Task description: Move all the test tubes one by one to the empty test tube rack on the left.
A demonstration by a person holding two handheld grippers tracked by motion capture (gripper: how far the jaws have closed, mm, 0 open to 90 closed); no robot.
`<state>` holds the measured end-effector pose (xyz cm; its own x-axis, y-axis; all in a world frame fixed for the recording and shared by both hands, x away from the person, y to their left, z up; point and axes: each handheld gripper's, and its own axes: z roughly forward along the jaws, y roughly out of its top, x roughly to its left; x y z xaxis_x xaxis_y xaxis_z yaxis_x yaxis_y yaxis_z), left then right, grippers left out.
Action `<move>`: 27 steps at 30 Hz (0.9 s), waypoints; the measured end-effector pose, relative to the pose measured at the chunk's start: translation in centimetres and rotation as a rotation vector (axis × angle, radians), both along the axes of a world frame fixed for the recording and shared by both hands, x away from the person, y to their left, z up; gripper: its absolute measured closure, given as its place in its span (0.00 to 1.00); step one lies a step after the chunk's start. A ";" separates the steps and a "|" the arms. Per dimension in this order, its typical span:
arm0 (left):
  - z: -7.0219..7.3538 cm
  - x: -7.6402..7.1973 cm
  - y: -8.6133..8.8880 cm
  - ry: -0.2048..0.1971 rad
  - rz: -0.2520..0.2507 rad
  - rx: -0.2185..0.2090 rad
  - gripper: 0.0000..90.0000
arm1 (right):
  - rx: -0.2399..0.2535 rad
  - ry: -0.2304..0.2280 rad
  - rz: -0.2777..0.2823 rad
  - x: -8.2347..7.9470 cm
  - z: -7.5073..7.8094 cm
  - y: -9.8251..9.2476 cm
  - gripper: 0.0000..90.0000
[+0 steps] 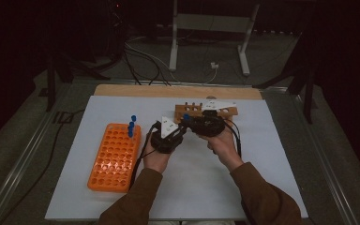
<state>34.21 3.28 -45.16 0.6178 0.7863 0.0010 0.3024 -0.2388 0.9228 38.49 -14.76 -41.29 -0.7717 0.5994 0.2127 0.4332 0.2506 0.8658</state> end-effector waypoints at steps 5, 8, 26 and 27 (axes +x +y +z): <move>0.0 0.0 0.1 0.002 -0.005 -0.013 0.87 | 0.010 0.007 0.010 0.1 0.0 -0.2 0.82; 0.1 0.1 0.1 0.004 0.000 -0.017 0.87 | 0.020 0.006 0.029 0.0 0.0 -0.3 0.73; 0.1 0.4 1.7 0.036 0.031 -0.034 0.87 | 0.022 -0.006 -0.028 0.0 0.0 -1.4 0.10; 0.1 0.4 1.9 0.037 0.030 -0.041 0.87 | 0.021 -0.004 -0.029 0.0 -0.1 -1.5 0.08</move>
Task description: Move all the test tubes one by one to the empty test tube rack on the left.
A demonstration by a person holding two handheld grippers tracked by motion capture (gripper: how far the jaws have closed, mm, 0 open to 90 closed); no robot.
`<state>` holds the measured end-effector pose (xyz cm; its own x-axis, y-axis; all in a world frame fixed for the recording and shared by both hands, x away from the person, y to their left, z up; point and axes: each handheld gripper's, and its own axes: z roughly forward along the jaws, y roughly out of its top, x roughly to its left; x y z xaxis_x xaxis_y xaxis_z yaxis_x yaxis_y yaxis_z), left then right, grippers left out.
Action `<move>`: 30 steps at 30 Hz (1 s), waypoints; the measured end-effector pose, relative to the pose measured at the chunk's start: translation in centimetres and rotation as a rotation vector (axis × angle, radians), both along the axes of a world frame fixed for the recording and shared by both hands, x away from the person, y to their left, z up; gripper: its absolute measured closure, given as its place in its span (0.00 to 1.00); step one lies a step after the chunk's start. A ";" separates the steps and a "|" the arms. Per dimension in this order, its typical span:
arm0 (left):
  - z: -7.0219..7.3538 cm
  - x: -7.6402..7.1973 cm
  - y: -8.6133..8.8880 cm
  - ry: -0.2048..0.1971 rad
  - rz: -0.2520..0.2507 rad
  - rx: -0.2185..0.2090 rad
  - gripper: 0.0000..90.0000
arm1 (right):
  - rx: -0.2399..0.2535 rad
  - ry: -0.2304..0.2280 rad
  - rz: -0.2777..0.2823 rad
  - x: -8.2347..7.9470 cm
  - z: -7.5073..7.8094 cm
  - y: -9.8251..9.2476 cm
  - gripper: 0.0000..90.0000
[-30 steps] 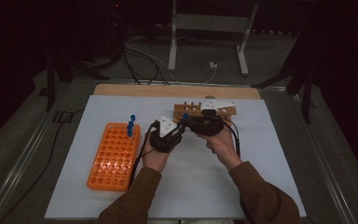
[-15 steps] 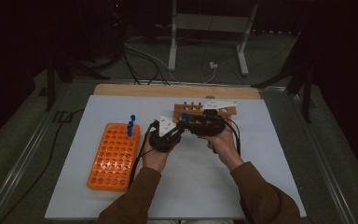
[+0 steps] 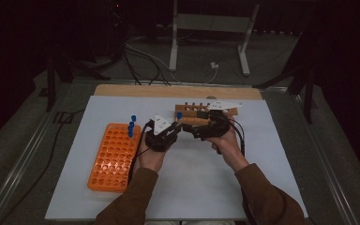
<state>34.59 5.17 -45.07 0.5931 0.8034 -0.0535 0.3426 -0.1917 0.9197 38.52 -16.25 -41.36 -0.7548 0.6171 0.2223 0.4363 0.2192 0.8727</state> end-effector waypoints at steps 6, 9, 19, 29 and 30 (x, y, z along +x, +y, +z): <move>0.1 -0.3 0.8 0.001 -0.003 -0.020 0.87 | -0.011 -0.003 -0.007 0.0 -0.4 -0.5 0.01; 0.3 -0.6 1.1 -0.002 -0.006 -0.030 0.87 | -0.021 -0.005 -0.016 -0.1 -0.6 -0.8 0.00; 0.7 -1.9 3.2 -0.017 -0.014 -0.049 0.87 | -0.068 -0.030 -0.053 -0.5 -1.3 -1.7 0.00; 0.5 -2.8 5.8 -0.003 0.019 -0.048 0.87 | -0.054 -0.045 -0.095 -0.9 -1.7 -3.1 0.00; 0.4 -2.9 6.1 -0.001 0.022 -0.050 0.87 | -0.052 -0.045 -0.096 -0.9 -1.7 -3.1 0.00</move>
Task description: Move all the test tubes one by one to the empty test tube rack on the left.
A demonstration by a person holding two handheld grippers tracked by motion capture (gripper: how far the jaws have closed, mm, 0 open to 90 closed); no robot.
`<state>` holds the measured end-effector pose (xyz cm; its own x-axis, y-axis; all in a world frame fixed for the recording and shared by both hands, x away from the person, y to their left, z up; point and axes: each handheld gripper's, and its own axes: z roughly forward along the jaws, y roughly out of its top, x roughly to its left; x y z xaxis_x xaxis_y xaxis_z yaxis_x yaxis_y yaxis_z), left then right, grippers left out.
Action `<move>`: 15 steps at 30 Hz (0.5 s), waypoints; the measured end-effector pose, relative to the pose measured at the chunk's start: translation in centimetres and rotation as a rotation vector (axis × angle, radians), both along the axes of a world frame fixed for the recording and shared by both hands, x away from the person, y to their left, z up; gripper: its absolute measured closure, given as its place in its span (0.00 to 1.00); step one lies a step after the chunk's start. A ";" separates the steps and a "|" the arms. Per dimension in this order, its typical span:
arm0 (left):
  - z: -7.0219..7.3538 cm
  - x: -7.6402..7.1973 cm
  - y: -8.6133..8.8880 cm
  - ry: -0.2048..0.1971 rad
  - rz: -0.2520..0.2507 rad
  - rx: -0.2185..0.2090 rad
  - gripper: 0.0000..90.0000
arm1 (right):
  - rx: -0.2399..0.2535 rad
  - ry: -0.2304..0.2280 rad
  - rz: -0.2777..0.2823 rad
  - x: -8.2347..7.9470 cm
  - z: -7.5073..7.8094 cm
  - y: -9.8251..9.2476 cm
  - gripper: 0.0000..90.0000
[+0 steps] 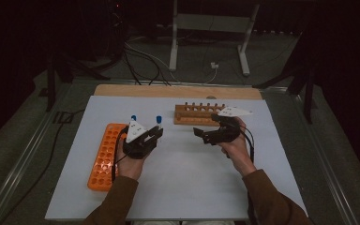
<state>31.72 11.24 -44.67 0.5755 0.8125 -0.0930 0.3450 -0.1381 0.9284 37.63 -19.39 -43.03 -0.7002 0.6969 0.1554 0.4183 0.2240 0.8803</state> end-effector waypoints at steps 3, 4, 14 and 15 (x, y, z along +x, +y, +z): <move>-0.1 -0.4 0.7 0.003 0.006 0.004 0.87 | 0.010 -0.001 -0.007 -0.1 0.0 -0.4 0.00; -0.1 -0.5 1.0 0.006 0.006 0.000 0.87 | 0.015 0.001 -0.011 -0.1 0.0 -0.5 0.00; -0.3 -2.0 3.7 0.002 0.021 -0.004 0.87 | 0.045 -0.004 -0.037 -0.3 0.1 -1.8 0.00; -0.4 -2.1 3.9 0.002 0.022 -0.003 0.87 | 0.045 -0.005 -0.038 -0.3 0.1 -1.9 0.00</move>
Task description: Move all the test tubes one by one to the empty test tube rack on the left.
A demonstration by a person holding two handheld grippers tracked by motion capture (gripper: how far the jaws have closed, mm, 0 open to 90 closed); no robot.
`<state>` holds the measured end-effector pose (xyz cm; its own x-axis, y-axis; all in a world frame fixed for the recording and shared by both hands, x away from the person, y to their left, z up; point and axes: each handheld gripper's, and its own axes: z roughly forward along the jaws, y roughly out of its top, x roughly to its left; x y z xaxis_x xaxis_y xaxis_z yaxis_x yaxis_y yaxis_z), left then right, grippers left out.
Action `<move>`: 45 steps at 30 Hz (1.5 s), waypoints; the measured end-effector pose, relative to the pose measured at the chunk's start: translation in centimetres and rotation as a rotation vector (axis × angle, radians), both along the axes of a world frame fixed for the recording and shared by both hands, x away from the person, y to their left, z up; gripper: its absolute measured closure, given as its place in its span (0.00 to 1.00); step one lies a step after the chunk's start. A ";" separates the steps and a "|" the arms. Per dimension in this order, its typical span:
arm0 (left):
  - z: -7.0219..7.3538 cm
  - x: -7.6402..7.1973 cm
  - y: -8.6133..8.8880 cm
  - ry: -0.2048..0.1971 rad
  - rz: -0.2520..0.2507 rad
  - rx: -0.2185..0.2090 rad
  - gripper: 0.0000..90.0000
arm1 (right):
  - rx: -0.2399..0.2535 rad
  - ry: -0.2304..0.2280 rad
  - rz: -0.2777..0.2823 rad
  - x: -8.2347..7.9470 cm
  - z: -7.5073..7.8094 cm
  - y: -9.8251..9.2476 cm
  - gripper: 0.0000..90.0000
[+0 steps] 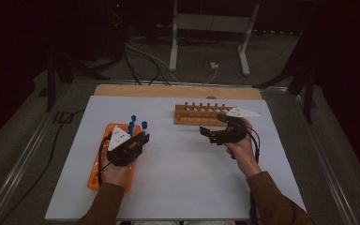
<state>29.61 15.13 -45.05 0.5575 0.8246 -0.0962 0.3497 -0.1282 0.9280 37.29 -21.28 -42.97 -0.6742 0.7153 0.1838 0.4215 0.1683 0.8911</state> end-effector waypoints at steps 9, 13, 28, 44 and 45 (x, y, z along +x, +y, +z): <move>-0.8 -0.5 1.7 0.016 0.026 -0.013 0.87 | 0.012 0.004 -0.013 0.0 -0.2 -0.6 0.00; -0.9 -0.6 2.2 0.006 0.038 0.003 0.87 | 0.011 0.005 -0.016 -0.1 -0.3 -0.7 0.00; -2.3 -0.3 3.9 0.017 0.108 0.038 0.87 | 0.024 0.001 -0.030 -0.3 -0.4 -1.7 0.00; -2.5 0.3 3.2 0.231 0.121 0.185 0.87 | 0.029 0.004 -0.033 -0.4 -0.6 -2.1 0.00; -2.6 0.3 3.2 0.237 0.121 0.196 0.87 | 0.030 0.003 -0.032 -0.4 -0.6 -2.1 0.00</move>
